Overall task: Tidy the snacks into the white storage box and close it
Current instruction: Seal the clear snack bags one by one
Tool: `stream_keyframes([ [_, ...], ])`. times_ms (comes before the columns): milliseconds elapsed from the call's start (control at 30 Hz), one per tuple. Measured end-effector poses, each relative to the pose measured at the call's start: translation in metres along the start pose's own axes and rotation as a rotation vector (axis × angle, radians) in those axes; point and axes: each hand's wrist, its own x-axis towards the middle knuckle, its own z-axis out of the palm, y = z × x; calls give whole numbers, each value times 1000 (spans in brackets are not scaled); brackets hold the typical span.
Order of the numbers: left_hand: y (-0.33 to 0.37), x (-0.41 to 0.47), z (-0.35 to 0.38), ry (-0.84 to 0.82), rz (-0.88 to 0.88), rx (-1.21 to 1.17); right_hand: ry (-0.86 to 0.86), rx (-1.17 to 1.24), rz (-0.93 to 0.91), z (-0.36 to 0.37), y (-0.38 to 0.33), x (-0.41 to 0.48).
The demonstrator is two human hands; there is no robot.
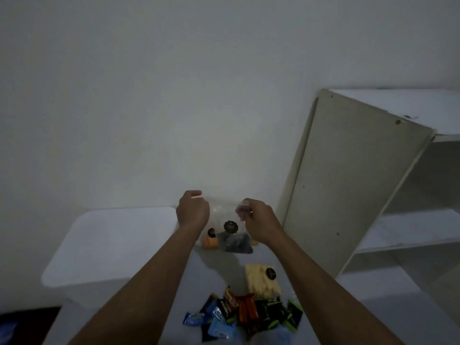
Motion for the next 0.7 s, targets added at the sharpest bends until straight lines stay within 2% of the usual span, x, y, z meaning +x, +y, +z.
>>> stream_keyframes([
  [67,-36,10,6,-87,-68,94,-31,13,6,18,20,7],
  [133,-66,13,14,-242,-77,186,-40,72,8,36,40,14],
  [233,-106,23,29,-380,-163,144,-75,172,91,63,67,27],
  [400,-151,53,44,-238,-232,109,-42,292,219,104,102,48],
  [567,-196,83,55,-162,-279,96,-185,311,309,146,128,60],
  [700,-202,92,64,-40,-319,98,-154,355,391,168,139,72],
])
